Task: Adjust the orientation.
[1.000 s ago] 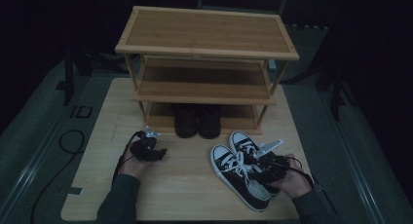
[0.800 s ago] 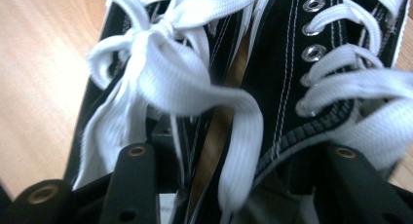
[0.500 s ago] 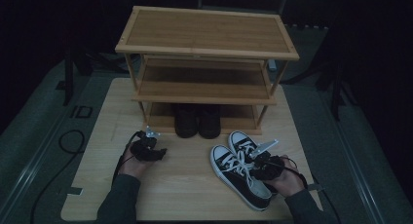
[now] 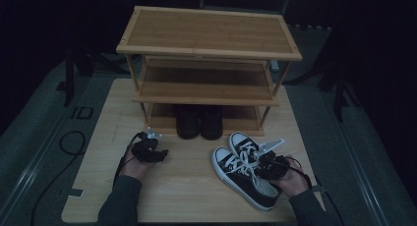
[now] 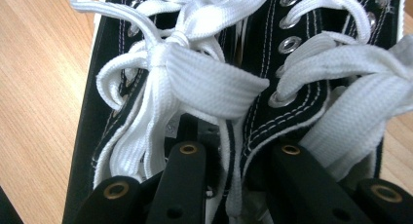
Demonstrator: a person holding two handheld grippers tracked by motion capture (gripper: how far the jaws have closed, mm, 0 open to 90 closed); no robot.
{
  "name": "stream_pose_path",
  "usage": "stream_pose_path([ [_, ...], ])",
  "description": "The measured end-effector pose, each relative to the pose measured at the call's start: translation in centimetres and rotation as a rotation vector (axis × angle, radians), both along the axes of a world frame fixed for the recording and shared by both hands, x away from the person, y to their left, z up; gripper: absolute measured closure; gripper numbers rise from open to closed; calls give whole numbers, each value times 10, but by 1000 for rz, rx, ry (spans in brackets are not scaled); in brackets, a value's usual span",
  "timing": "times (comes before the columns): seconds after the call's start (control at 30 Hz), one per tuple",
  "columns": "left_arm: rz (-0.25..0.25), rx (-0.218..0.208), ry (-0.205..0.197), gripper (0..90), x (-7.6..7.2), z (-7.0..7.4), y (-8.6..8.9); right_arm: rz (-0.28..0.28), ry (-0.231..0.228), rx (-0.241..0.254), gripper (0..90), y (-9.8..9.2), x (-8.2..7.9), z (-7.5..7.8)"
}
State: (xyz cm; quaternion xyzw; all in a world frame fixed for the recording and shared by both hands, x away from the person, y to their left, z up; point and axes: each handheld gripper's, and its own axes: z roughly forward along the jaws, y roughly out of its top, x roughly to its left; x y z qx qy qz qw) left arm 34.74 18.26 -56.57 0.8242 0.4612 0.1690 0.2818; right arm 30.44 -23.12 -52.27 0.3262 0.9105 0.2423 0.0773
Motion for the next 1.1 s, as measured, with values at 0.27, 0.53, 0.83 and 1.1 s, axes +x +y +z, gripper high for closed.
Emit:
stream_pose_path([
  [0.27, 0, 0, -1, 461, 0, 0, 0, -8, -15, 6, 818, -2, 1, 4],
  [0.53, 1, 0, -2, 458, -1, 0, 0, -8, -31, 18, 819, -9, 1, 13],
  [0.83, 1, -1, -4, 454, 0, 0, 0, 23, -45, 28, 819, -14, 3, 26],
  [1.1, 0, -1, -4, 453, 0, 0, 0, 68, -60, 15, 818, -14, 4, 40],
])
